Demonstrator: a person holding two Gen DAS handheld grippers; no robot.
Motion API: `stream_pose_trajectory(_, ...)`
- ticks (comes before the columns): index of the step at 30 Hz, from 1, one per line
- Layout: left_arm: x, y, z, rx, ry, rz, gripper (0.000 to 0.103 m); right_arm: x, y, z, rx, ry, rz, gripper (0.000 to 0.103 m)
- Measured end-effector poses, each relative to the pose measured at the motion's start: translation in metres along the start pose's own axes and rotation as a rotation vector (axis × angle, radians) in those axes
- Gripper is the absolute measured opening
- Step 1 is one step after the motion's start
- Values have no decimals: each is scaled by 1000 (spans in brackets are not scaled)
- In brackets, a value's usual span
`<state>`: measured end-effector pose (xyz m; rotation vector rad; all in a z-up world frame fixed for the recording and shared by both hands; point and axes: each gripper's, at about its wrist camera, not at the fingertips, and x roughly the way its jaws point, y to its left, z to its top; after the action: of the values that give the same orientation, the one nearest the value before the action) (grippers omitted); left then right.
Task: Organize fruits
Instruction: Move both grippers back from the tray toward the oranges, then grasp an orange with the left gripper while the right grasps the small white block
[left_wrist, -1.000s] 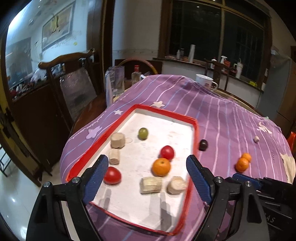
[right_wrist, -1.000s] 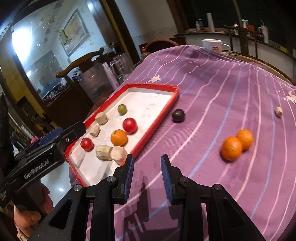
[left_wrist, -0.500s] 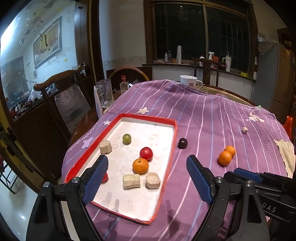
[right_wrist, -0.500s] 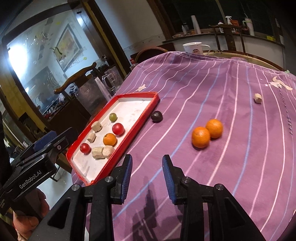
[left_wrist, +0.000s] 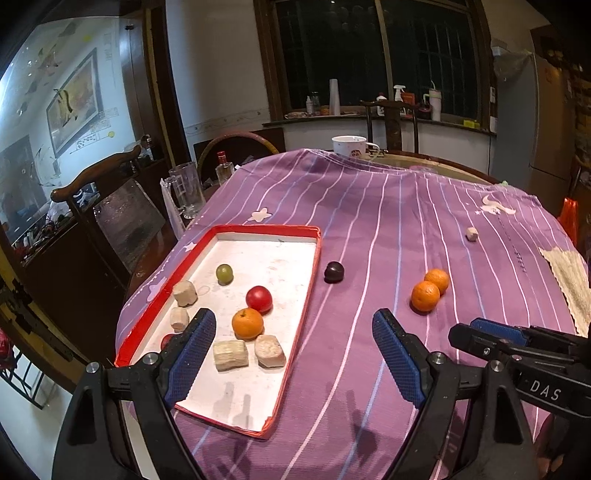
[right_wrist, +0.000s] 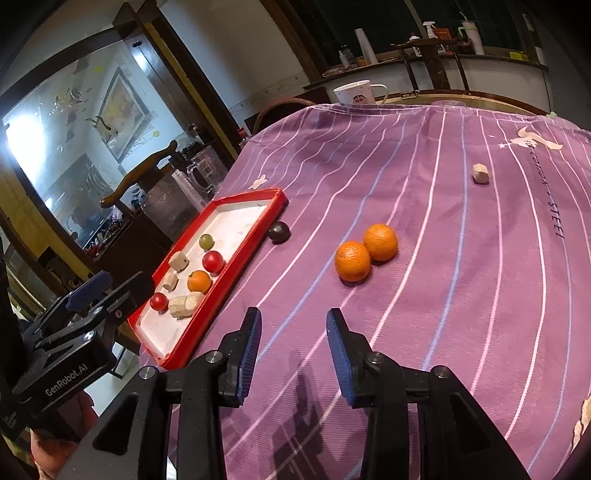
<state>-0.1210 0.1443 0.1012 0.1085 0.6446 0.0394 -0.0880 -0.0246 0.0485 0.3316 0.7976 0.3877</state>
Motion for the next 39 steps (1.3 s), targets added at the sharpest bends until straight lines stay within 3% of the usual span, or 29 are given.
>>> stream_pose_trajectory(11,16,-10,-4,15,51,-10,86,-2,-19,3,26,-1,-12,42)
stream_pose_trajectory(17,32,-14,-6,12,92,-32,86,-14,-44,13,22,-19,-88,42)
stream_pose_trajectory(23,59,-29,-3,0,152,-121,86,-25,-87,29,38,-27,-213,42)
stream_pose_trajectory(29,93,-60,1,27,198,-222,86,-20,-123,57,62,-32,-282,42)
stream_pose_trajectory(36,130,-80,6,-1,260,-336,86,14,-154,99,89,-47,-340,42)
stream_pose_trajectory(39,134,-86,10,7,260,-340,86,32,-165,117,100,-42,-362,42)
